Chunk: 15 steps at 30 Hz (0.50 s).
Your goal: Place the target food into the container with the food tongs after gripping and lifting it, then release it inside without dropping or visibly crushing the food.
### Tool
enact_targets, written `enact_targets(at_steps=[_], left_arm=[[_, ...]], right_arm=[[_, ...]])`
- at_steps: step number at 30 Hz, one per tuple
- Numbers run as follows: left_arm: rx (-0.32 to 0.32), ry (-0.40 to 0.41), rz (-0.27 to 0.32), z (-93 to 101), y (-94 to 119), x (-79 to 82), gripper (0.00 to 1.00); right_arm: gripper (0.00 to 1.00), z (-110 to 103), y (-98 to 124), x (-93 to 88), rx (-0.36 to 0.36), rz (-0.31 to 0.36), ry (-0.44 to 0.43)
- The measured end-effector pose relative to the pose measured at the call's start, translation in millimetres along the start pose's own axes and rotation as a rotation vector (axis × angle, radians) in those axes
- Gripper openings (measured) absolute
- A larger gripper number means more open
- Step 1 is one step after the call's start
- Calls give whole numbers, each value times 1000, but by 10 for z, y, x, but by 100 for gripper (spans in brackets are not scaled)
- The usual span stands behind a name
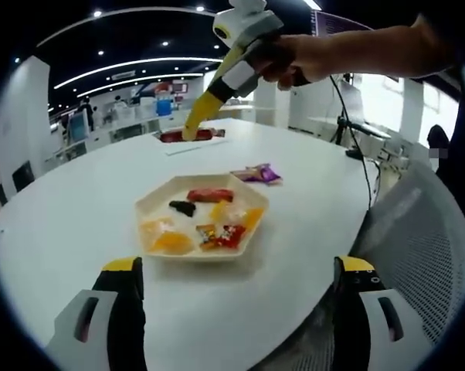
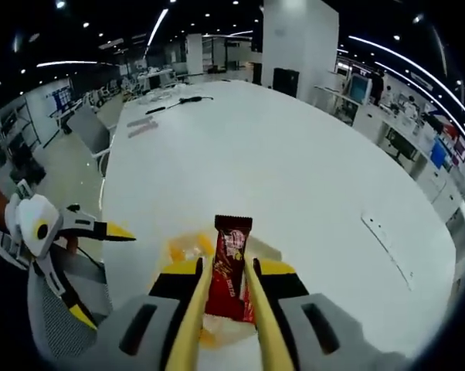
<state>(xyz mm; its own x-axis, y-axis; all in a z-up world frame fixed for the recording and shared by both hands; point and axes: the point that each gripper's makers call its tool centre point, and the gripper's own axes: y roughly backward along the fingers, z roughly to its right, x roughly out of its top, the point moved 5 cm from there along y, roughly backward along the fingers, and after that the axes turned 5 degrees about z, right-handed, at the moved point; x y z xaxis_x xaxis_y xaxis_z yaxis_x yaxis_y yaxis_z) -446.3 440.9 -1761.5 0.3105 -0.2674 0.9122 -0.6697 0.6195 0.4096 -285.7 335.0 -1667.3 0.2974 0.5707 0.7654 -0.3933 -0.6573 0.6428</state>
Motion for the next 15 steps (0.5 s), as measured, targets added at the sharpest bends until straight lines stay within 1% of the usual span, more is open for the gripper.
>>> enact_targets(at_steps=[1,3,6,11,15], left_arm=[[4,2,-3,-7,2,-6,99],[7,5,-2,-13,1,-9,99],[0,4,-9,-1,-3,-24,99],[32,11,4,-41,23,-4,99],[42,1,3,-47,27,0,99]], right_arm=[[25,-10,4,0,6,-3,-7],[25,-14,22,21,0,2,9],[26,-9,31,29,9,-1,16],[25,10,35,71,6,19,16],[25,-8,51,96,-8,25,29]])
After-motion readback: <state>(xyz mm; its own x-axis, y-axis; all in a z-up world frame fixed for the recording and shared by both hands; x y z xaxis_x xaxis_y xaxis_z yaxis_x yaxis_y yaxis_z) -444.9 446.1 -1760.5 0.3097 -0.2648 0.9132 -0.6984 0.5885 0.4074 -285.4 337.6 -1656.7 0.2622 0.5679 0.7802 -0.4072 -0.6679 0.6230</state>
